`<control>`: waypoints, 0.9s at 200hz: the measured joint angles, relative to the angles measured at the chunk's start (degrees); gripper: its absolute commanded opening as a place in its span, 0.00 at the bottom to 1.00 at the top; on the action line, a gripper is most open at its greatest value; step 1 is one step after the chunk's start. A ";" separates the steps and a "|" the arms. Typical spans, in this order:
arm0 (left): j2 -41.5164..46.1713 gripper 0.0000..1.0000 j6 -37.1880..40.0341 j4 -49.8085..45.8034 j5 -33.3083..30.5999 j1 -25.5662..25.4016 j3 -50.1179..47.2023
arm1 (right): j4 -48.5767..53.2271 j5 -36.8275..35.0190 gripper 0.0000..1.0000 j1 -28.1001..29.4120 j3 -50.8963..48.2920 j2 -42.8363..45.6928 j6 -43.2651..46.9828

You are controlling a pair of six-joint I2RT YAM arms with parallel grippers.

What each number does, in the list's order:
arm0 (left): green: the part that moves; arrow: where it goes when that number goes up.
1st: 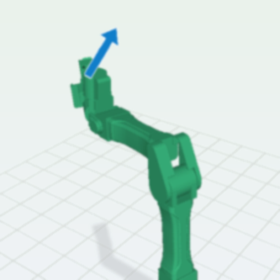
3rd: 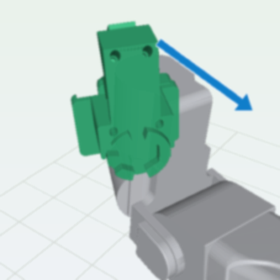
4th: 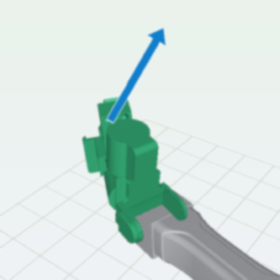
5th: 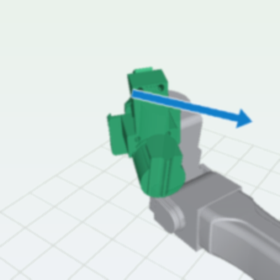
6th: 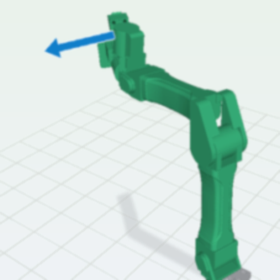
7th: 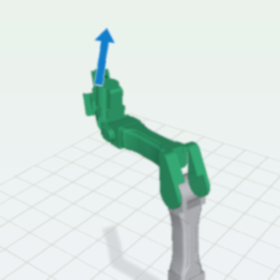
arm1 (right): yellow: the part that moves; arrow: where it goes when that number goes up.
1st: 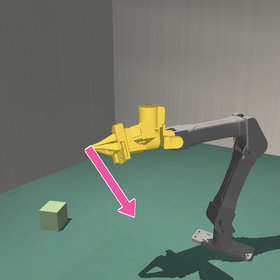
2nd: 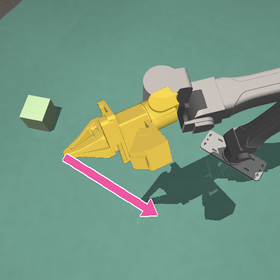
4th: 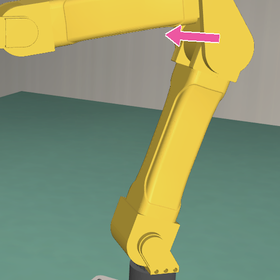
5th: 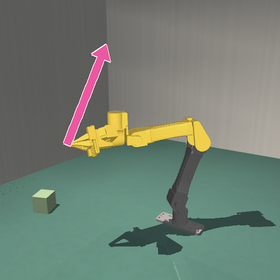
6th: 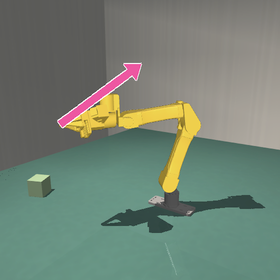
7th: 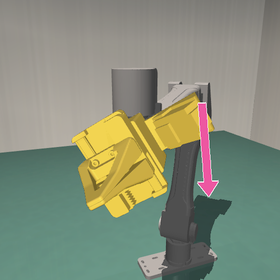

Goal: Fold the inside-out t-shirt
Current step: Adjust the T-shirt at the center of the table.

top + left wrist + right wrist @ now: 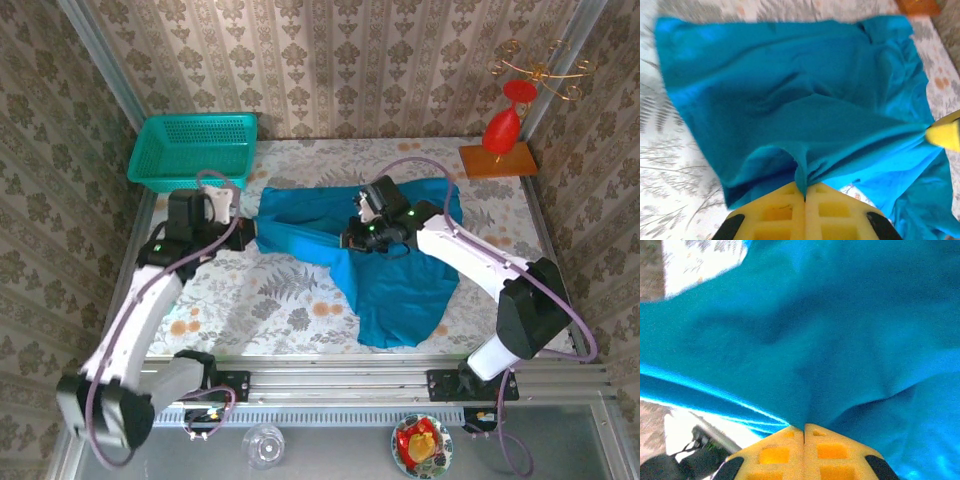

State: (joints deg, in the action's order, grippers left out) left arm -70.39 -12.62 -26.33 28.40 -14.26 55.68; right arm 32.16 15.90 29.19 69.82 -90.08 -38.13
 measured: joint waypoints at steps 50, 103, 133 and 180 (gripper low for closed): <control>-22.14 0.04 3.54 3.67 2.82 -5.22 6.84 | 2.36 -4.42 0.00 -6.23 -2.01 -2.95 2.84; -28.61 0.33 3.78 6.97 -0.52 -7.39 11.41 | 3.91 -6.34 0.00 -8.44 -3.54 -4.15 4.35; -28.28 0.36 2.84 9.11 -0.72 -7.52 11.04 | 4.13 -6.49 0.00 -8.59 -3.93 -4.46 4.96; -27.50 0.36 0.59 11.52 -0.74 -11.19 8.59 | 4.11 -6.49 0.00 -8.59 -3.96 -4.55 4.98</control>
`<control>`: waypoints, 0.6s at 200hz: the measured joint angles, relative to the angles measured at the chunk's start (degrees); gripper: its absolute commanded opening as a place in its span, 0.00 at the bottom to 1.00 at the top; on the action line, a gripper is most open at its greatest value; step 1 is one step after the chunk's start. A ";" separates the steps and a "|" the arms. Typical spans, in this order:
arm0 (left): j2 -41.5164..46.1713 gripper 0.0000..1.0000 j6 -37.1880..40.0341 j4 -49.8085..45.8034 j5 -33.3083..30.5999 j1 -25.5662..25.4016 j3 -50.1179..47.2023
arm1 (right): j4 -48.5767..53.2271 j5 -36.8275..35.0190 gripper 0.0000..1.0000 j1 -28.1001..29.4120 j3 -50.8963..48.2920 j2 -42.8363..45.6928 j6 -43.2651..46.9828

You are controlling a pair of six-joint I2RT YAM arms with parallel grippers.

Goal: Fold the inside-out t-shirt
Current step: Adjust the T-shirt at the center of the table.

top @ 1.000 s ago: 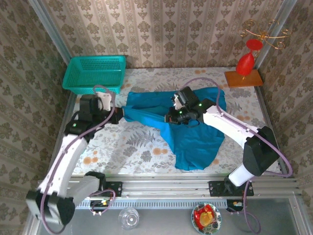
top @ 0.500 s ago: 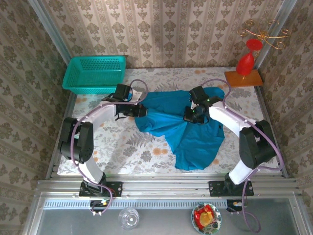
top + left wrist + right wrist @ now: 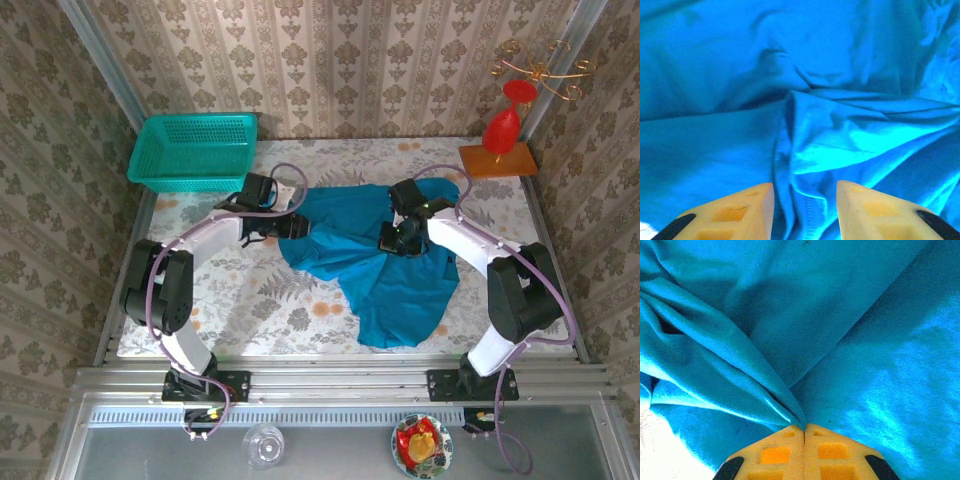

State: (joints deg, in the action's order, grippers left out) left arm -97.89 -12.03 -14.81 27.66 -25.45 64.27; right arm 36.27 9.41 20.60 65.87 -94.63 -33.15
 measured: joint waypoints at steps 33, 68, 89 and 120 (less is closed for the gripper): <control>-3.21 0.32 -0.87 3.15 -0.35 -1.49 -0.39 | -0.04 0.00 0.00 0.00 -0.31 0.00 -0.02; -9.09 0.29 -0.85 5.05 0.96 -1.86 -0.37 | -0.02 0.04 0.00 0.00 -0.85 0.00 -0.02; -10.27 0.19 -1.25 5.38 2.32 -1.86 -0.35 | -0.07 0.04 0.00 0.00 -0.94 0.00 -0.04; -10.21 0.00 -1.73 7.69 4.11 -1.86 -0.37 | -0.20 0.20 0.00 0.00 -1.22 0.04 -0.07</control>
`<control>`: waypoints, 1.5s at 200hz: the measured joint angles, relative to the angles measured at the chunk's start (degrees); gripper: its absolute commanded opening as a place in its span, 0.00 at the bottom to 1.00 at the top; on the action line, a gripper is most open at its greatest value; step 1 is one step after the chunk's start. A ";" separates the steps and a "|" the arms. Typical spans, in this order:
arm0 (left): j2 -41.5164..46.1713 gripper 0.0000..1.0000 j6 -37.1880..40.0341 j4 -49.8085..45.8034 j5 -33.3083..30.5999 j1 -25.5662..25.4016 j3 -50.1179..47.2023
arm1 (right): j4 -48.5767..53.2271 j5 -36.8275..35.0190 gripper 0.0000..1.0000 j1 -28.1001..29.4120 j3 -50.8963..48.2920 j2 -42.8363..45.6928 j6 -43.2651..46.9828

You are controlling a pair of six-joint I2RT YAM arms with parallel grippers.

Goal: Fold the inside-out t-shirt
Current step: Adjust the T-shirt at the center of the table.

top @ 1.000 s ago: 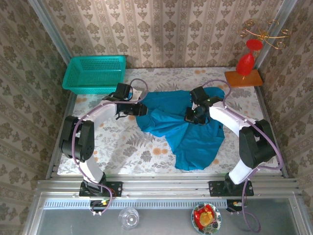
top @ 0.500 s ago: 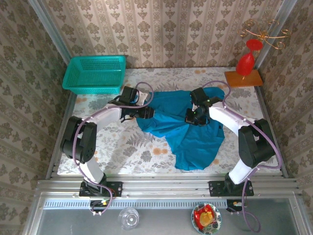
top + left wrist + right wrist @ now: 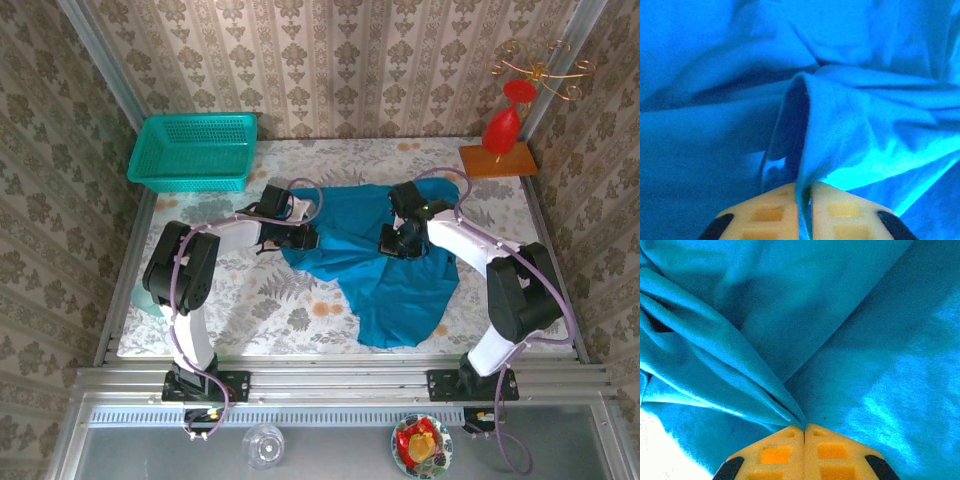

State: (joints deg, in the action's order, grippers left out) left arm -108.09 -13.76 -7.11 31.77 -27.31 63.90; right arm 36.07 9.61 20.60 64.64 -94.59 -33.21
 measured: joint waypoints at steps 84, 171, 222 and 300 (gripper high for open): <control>28.46 0.00 -1.44 -4.33 1.92 12.83 -6.45 | 3.48 -2.16 0.37 -0.92 -0.44 9.01 0.52; 45.31 0.00 -1.53 -33.97 -12.98 22.56 -16.68 | 11.87 -8.55 0.36 -7.15 -14.75 21.16 -0.81; 47.30 0.00 -8.59 -31.47 -13.38 24.68 -20.44 | 14.99 -6.21 0.45 1.88 -23.32 30.64 -10.45; 52.24 0.00 -13.29 -30.21 -11.58 31.15 -21.99 | 8.68 2.86 0.29 10.45 -37.11 33.57 -24.26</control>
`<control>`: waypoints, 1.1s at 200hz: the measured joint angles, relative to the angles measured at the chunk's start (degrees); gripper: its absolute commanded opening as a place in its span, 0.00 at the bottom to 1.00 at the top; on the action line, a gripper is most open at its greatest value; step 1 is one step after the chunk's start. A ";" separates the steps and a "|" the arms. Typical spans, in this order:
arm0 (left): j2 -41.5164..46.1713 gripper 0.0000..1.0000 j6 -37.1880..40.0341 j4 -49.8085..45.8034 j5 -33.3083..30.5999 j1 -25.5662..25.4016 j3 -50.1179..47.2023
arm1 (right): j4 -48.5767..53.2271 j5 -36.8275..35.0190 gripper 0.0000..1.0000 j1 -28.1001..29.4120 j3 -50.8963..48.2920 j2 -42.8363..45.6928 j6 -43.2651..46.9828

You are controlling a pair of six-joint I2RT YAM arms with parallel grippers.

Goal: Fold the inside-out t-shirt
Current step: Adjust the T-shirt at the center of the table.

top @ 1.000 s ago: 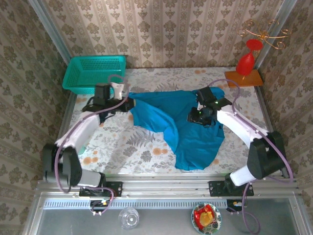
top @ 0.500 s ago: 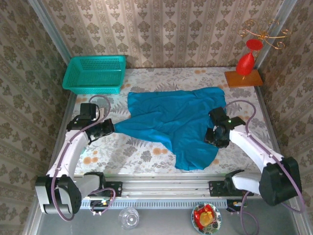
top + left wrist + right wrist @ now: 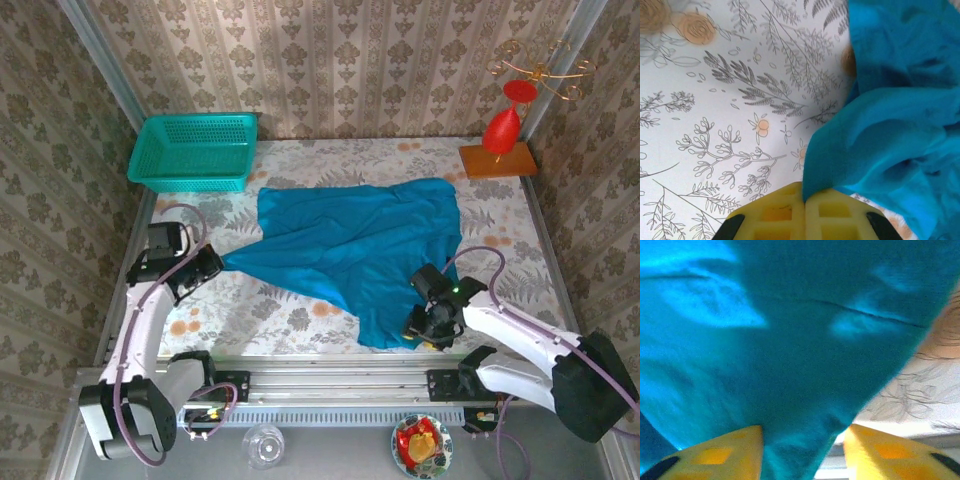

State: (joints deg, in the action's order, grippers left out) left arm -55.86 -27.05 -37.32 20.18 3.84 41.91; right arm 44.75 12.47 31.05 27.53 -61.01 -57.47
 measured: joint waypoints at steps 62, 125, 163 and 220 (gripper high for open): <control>-0.50 0.00 -0.35 1.53 3.23 4.50 0.07 | -6.47 0.42 0.00 -15.85 11.80 -8.52 7.02; -14.32 0.00 1.64 7.85 6.58 4.94 2.32 | -5.14 -3.72 0.34 -28.30 39.21 -28.57 21.59; -18.21 0.00 2.03 10.84 7.21 4.94 2.38 | -3.58 -5.22 0.42 -28.17 36.79 -26.53 24.87; -18.69 0.00 2.64 12.52 8.17 4.94 2.43 | -6.84 1.66 0.46 -27.78 24.94 -22.53 24.48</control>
State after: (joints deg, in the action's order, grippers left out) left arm -74.54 -24.40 -24.80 28.36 8.78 44.34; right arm 37.91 14.13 3.27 52.47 -83.55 -32.99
